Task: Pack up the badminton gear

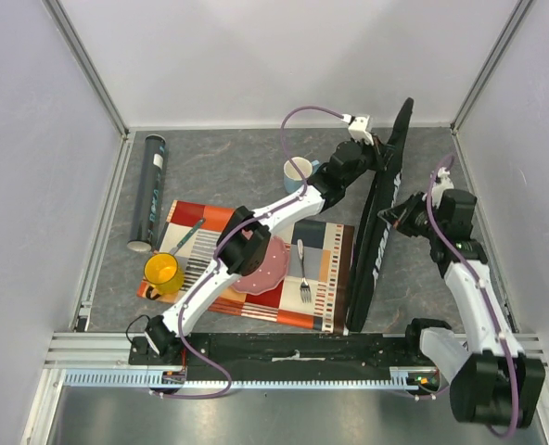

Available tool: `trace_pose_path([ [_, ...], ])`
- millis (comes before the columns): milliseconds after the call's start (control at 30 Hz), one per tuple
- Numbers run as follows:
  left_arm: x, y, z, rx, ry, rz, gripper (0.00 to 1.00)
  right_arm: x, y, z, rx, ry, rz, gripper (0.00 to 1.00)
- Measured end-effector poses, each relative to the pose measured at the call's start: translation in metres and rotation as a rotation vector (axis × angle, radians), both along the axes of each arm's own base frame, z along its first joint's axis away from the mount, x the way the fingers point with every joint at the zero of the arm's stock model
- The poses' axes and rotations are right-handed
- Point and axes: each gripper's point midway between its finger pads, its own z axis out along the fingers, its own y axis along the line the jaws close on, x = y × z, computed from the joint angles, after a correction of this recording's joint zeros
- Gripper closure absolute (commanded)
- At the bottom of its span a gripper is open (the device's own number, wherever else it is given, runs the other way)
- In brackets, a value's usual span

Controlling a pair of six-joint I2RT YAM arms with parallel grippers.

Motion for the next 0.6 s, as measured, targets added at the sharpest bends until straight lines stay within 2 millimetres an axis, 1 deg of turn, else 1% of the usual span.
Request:
trace_pose_path([
  [67, 0.009, 0.007, 0.004, -0.001, -0.014, 0.042, 0.98, -0.021, 0.004, -0.001, -0.008, 0.013, 0.012, 1.0],
  [133, 0.019, 0.015, 0.012, -0.001, -0.036, 0.084, 0.98, -0.043, 0.006, -0.004, -0.015, 0.021, 0.016, 1.0],
  [233, 0.031, 0.027, 0.028, -0.019, -0.069, 0.136, 0.98, -0.073, 0.008, -0.012, -0.015, 0.045, 0.018, 1.0],
  [267, 0.037, 0.032, 0.034, -0.029, -0.079, 0.159, 0.98, -0.087, 0.01, -0.018, -0.014, 0.068, 0.018, 1.0],
  [300, 0.041, 0.036, 0.037, -0.035, -0.082, 0.173, 0.98, -0.096, 0.01, -0.023, -0.012, 0.086, 0.019, 1.0],
  [400, 0.057, 0.052, 0.039, -0.04, -0.085, 0.221, 0.98, -0.127, 0.014, -0.033, -0.004, 0.141, 0.022, 1.0],
  [467, 0.065, 0.061, 0.039, -0.04, -0.083, 0.245, 0.98, -0.144, 0.015, -0.038, -0.004, 0.168, 0.028, 1.0],
  [600, 0.08, 0.077, 0.038, -0.039, -0.082, 0.282, 0.98, -0.18, 0.015, -0.055, -0.032, 0.263, 0.032, 1.0],
])
